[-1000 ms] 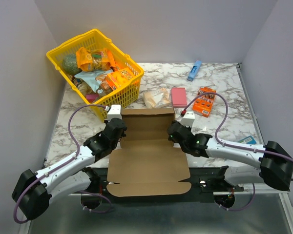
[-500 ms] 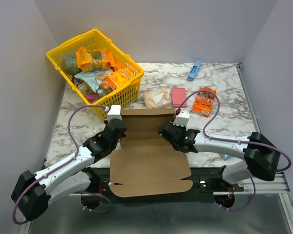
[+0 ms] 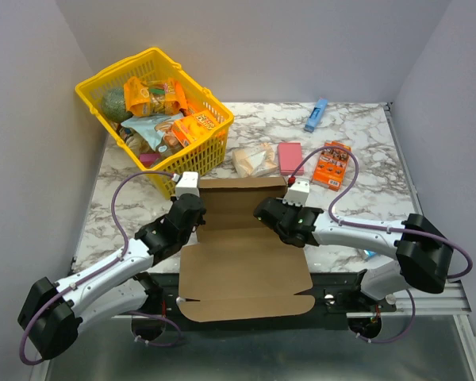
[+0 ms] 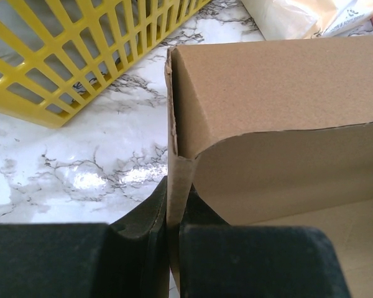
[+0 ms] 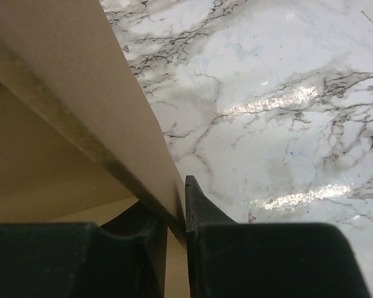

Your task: Fold the paper box

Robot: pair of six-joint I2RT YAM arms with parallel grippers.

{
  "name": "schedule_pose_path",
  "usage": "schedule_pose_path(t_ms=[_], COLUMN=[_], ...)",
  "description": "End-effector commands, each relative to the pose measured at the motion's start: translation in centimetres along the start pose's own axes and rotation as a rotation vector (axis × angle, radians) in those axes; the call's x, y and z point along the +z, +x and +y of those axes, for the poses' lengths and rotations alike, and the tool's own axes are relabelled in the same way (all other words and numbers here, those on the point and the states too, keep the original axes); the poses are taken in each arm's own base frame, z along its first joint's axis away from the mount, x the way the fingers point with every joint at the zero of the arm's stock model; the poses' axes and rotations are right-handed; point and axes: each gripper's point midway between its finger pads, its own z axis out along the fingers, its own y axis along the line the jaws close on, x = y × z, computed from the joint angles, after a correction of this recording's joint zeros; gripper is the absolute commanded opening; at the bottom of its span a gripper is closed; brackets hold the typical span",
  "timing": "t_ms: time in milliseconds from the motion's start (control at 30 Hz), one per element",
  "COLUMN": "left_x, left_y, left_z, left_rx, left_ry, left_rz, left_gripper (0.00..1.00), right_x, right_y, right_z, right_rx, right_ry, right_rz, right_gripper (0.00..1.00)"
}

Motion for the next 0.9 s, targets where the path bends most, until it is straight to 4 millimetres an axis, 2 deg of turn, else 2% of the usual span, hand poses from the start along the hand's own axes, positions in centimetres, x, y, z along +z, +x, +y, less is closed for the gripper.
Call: schedule_pose_path(t_ms=[0, 67, 100, 167, 200, 267, 333, 367, 400, 467, 533, 567, 633, 667, 867], left_x=[0.3, 0.2, 0.2, 0.1, 0.1, 0.0, 0.0, -0.1, -0.1, -0.1, -0.2, -0.2, -0.2, -0.2, -0.3], left_y=[-0.8, -0.9, -0.2, -0.7, -0.2, -0.5, 0.1, -0.3, 0.4, 0.0, 1.0, 0.6, 1.5, 1.3, 1.9], left_z=[-0.1, -0.6, -0.4, -0.8, -0.9, -1.5, -2.3, -3.0, -3.4, -4.1, -4.6, -5.1, -5.5, -6.0, -7.5], left_rx=[-0.029, -0.018, 0.01, 0.023, 0.043, 0.058, 0.084, 0.089, 0.106, 0.141, 0.178, 0.187, 0.231, 0.241, 0.3], left_ry=[-0.015, 0.009, -0.002, 0.009, 0.012, 0.037, 0.082, 0.109, 0.132, 0.169, 0.203, 0.22, 0.261, 0.282, 0.378], left_rz=[-0.003, 0.011, 0.043, 0.064, 0.093, 0.11, 0.163, 0.171, 0.215, 0.239, 0.304, 0.308, 0.362, 0.37, 0.438], left_gripper=[0.0, 0.0, 0.0, 0.0, 0.0, 0.0, 0.0, 0.0, 0.0, 0.0, 0.0, 0.0, 0.0, 0.0, 0.0], right_x=[-0.1, -1.0, -1.4, -2.8, -3.2, -4.4, -6.0, -6.9, -8.2, -9.7, -11.5, -12.2, -12.7, -12.7, -10.2], right_y=[-1.7, -1.8, -1.6, -1.8, -1.8, -1.9, -2.9, -2.7, -3.8, -4.4, -6.3, -6.7, -7.7, -7.7, -7.5], right_z=[-2.9, -2.6, -2.8, -3.3, -3.7, -3.9, -3.9, -3.3, -2.6, -1.7, -0.8, -0.3, 0.4, 0.7, 2.3], right_rx=[-0.079, -0.1, -0.105, -0.09, -0.094, -0.133, -0.177, -0.196, -0.186, -0.252, -0.298, -0.314, -0.388, -0.416, -0.589], right_ry=[0.099, 0.052, 0.04, -0.003, -0.017, -0.072, -0.158, -0.228, -0.306, -0.415, -0.499, -0.525, -0.547, -0.554, -0.492], right_rz=[-0.026, 0.008, 0.025, 0.05, 0.059, 0.082, 0.074, 0.1, 0.077, 0.072, 0.031, 0.031, 0.019, 0.021, 0.029], right_gripper=[0.24, 0.38, 0.58, 0.71, 0.8, 0.83, 0.85, 0.86, 0.86, 0.86, 0.85, 0.85, 0.85, 0.85, 0.85])
